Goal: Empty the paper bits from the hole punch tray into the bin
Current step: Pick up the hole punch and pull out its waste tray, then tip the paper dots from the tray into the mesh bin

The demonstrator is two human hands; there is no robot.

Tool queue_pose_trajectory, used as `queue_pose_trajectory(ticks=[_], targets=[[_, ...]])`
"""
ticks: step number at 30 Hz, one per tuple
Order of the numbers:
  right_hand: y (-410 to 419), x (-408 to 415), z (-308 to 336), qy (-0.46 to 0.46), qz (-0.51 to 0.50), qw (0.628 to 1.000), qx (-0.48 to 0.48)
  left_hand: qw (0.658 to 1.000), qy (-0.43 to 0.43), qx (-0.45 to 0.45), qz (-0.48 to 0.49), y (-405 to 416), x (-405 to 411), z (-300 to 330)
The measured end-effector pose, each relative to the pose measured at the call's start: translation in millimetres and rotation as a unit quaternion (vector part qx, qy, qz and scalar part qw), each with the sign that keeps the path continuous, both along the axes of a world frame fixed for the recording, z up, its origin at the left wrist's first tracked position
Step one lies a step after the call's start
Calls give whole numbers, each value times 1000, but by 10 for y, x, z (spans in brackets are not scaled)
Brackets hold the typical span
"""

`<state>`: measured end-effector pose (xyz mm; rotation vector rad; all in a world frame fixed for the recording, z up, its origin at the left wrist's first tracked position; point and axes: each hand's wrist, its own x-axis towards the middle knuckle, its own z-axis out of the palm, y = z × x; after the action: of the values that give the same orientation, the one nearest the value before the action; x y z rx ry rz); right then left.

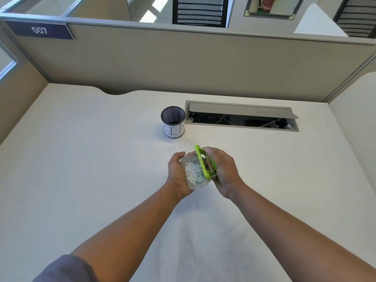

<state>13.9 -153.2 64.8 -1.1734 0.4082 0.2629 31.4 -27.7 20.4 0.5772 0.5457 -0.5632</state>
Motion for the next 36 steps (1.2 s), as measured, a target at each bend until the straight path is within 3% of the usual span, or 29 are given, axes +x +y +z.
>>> queue_pose_trajectory(ticks=[4, 11, 14, 18, 24, 28, 36], targets=[[-51, 19, 18, 39, 15, 994, 96, 1000, -23, -3, 4, 25, 23, 13], [-111, 43, -60, 92, -13, 987, 129, 1000, -22, -3, 1, 87, 26, 9], [-152, 65, -167, 113, -44, 992, 29, 1000, -8, 1, 14, 136, 10, -19], [-233, 96, -327, 66, -12, 986, -152, 1000, 7, 11, 26, 174, -1, -56], [-398, 119, -578, -16, 61, 909, -413, 999, 5, 13, 29, 191, 23, -47], [-452, 158, -700, -34, 115, 866, -485, 999, 4, 11, 30, 204, 35, -48], [-482, 191, -902, -30, 155, 833, -530, 999, 9, 13, 29, 216, 41, -53]])
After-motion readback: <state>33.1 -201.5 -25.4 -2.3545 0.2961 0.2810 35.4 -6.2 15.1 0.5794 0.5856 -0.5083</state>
